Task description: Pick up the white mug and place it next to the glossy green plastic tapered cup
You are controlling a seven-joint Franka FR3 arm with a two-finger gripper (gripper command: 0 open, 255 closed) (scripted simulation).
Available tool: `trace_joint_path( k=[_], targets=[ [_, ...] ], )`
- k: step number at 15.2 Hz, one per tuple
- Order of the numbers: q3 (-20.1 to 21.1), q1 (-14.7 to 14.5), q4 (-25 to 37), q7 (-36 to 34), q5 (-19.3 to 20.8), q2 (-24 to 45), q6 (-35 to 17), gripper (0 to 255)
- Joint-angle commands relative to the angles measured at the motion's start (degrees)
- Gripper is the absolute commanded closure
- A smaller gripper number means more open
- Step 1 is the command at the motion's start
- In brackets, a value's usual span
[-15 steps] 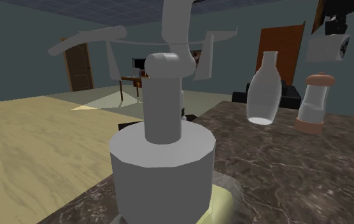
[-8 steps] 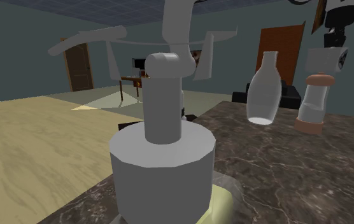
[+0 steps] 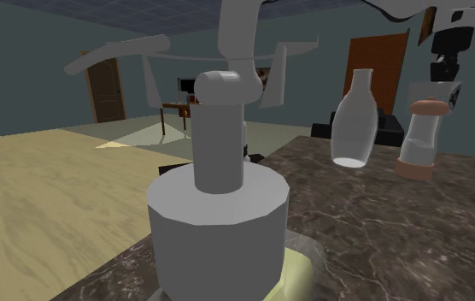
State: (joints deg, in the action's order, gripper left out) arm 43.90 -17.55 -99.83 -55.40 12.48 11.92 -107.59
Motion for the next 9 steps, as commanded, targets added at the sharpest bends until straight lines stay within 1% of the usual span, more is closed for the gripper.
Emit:
trace_joint_path(
  k=[1,9],
  targets=[
    [-0.1,0.0,-1.2,-0.3,0.3,0.3,-1.4,255],
    [-0.7,-0.3,-5.4,-1.7,2.1,2.2,-6.9,255]
  ],
)
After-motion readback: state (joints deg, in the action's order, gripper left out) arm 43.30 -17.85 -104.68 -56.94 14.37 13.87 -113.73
